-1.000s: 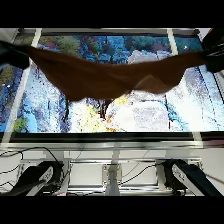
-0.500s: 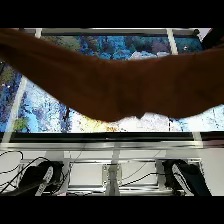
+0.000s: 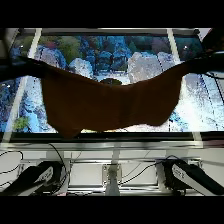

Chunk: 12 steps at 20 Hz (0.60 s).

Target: Fold the clothes and pants, and hang the long-sleeved shirts on hangers.

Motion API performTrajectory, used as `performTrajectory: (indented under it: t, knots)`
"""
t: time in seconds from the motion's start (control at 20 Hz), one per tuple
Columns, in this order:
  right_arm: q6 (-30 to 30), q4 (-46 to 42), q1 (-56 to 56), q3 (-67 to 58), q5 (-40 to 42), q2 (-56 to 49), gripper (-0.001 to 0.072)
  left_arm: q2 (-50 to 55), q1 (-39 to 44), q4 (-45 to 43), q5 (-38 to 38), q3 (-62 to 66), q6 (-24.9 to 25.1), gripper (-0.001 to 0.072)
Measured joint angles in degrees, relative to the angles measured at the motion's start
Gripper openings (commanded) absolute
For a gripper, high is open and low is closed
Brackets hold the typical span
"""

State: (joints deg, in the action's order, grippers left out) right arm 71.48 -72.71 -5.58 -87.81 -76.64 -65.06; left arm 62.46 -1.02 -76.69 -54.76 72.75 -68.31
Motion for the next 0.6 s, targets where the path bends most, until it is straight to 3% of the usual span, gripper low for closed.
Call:
performTrajectory:
  t: [0.25,0.45,0.5,0.55,0.6]
  knots:
    - [0.31,0.39,0.00,4.17,6.14,-19.02,0.0010,19.28,0.22,2.64,3.61,-0.50,1.29,0.0014]
    - [3.17,0.57,0.02,4.87,13.16,-25.59,0.0012,23.80,0.39,3.50,8.90,-0.55,1.70,0.0028]
    - [4.20,0.70,0.00,4.92,15.15,-26.21,0.0057,24.04,0.39,3.56,10.05,-0.57,1.70,0.0060]
    - [5.18,0.76,0.00,4.92,16.70,-26.60,0.0238,24.06,0.39,3.72,11.15,-0.55,1.73,0.0291]
    - [6.01,0.76,0.00,4.94,17.97,-26.84,0.0430,23.98,0.37,3.72,11.58,-0.55,1.75,0.0711]
